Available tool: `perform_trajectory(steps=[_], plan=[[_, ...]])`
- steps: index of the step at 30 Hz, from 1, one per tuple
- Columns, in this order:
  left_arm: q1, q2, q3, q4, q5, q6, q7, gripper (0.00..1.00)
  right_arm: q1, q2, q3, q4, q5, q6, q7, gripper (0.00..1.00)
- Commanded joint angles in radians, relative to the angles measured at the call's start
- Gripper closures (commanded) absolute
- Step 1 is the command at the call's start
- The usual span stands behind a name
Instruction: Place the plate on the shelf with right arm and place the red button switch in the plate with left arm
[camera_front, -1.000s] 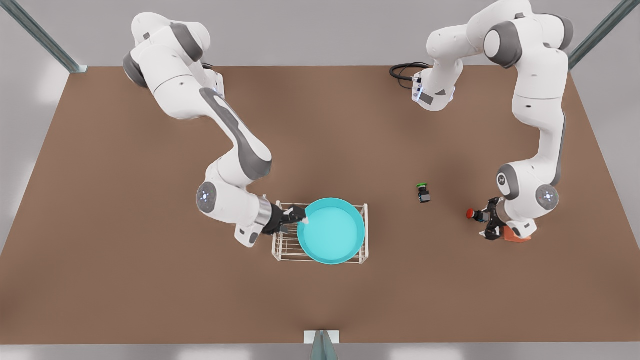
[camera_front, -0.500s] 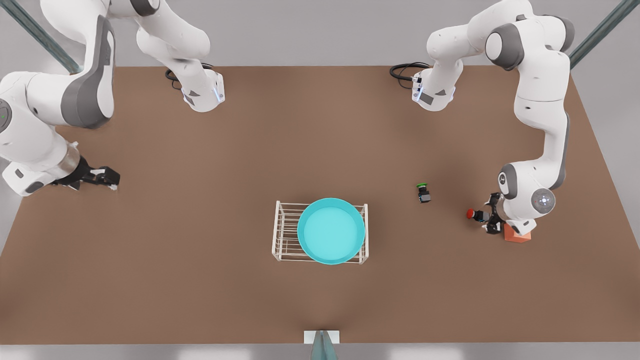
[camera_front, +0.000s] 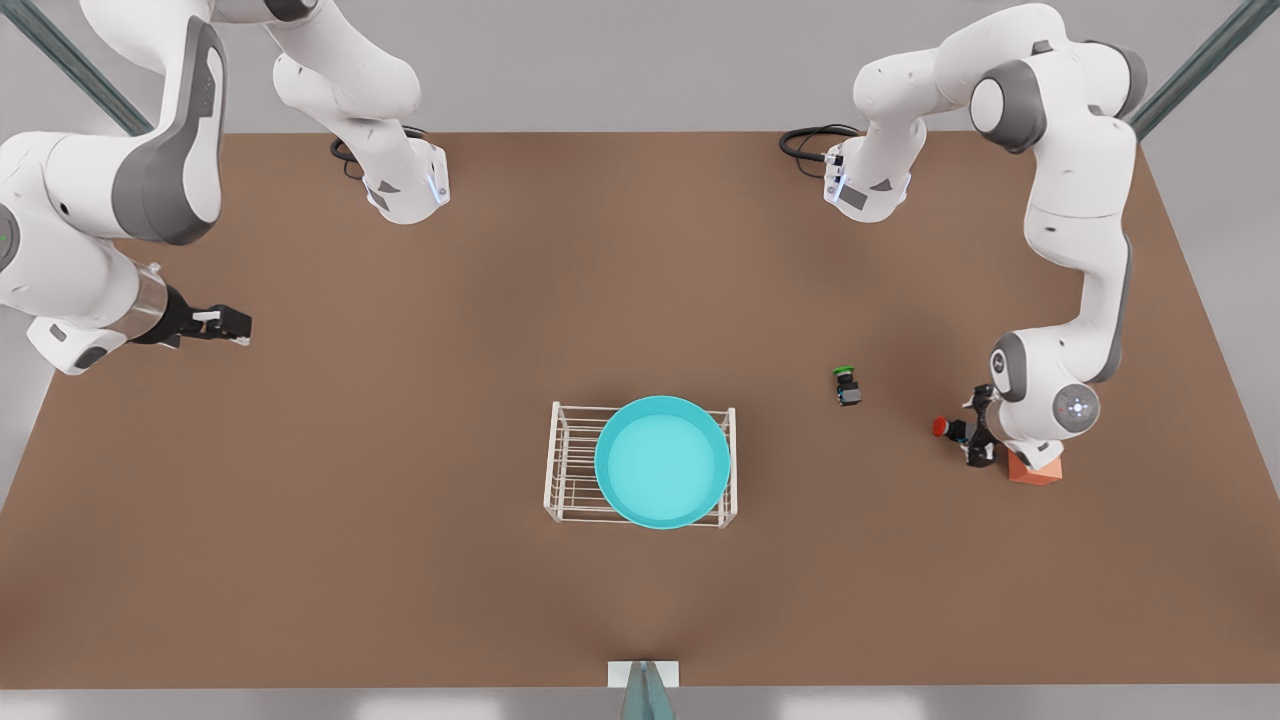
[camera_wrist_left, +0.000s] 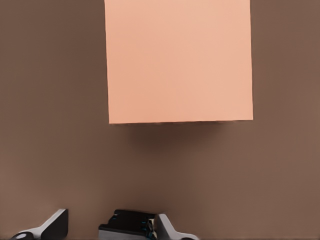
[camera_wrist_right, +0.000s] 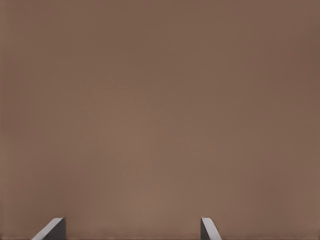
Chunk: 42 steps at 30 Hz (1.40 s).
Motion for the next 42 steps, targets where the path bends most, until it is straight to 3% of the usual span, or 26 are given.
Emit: perform_trajectory(steps=[1, 3, 4, 6, 13, 16, 18, 21, 26, 31, 38, 39, 40, 41, 42], plan=[[-0.002, -0.003, 0.000, 0.000, -0.011, 0.004, 0.009, 0.47, 0.000, 0.000, -0.001, -0.001, 0.005, -0.011, -0.037, 0.00], [0.000, -0.004, 0.001, 0.000, -0.011, 0.004, 0.009, 0.55, 0.000, 0.000, -0.004, -0.001, 0.014, -0.012, -0.038, 0.00], [0.000, -0.013, 0.000, 0.000, -0.011, 0.004, 0.009, 0.64, 0.000, 0.000, -0.006, -0.001, 0.017, -0.014, -0.038, 0.00], [0.003, -0.023, 0.001, 0.003, -0.052, 0.006, 0.009, 0.67, 0.000, 0.000, -0.006, -0.001, 0.017, -0.014, -0.038, 0.00], [0.003, -0.030, 0.001, 0.009, -0.056, 0.006, 0.011, 0.69, 0.000, 0.005, -0.012, -0.001, 0.020, -0.012, -0.038, 0.00], [-0.026, -0.107, 0.000, 0.038, -0.155, -0.060, 0.009, 0.69, 0.000, 0.003, -0.012, -0.001, 0.022, -0.014, -0.038, 0.00], [-0.083, -0.159, 0.000, 0.083, -0.287, -0.128, -0.099, 0.69, 0.000, 0.003, -0.012, -0.001, 0.025, -0.014, -0.038, 0.00], [-0.213, -0.193, -0.008, 0.149, -0.287, -0.173, -0.389, 0.69, 0.000, 0.003, -0.012, -0.001, 0.025, -0.014, -0.038, 0.00], [-0.456, -0.161, -0.008, 0.408, -0.349, -0.321, -0.862, 0.69, 0.000, 0.003, -0.012, -0.001, 0.026, -0.014, -0.038, 0.00], [-0.628, -0.056, -0.044, 0.586, -0.344, -0.266, -1.057, 0.69, 0.000, 0.002, -0.018, -0.001, 0.026, -0.017, -0.038, 0.00], [-0.661, 0.011, -0.086, 0.590, -0.338, -0.074, -1.091, 0.69, 0.000, 0.002, -0.021, -0.002, 0.028, -0.017, -0.038, 0.00], [-0.666, 0.022, -0.086, 0.590, -0.333, -0.071, -1.091, 0.64, 0.000, 0.002, -0.021, -0.002, 0.028, -0.017, -0.038, 0.00], [-0.666, 0.023, -0.086, 0.587, -0.332, -0.056, -1.089, 0.26, 0.000, 0.002, -0.021, -0.002, 0.028, -0.017, -0.038, 0.00], [-0.666, 0.028, -0.086, 0.587, -0.327, -0.056, -1.089, 0.00, 0.000, 0.002, -0.021, -0.002, 0.028, -0.017, -0.038, 0.00], [-0.664, 0.028, -0.086, 0.587, -0.329, -0.056, -1.089, 0.00, 0.000, 0.002, -0.021, -0.002, 0.028, -0.017, -0.038, 0.00]])
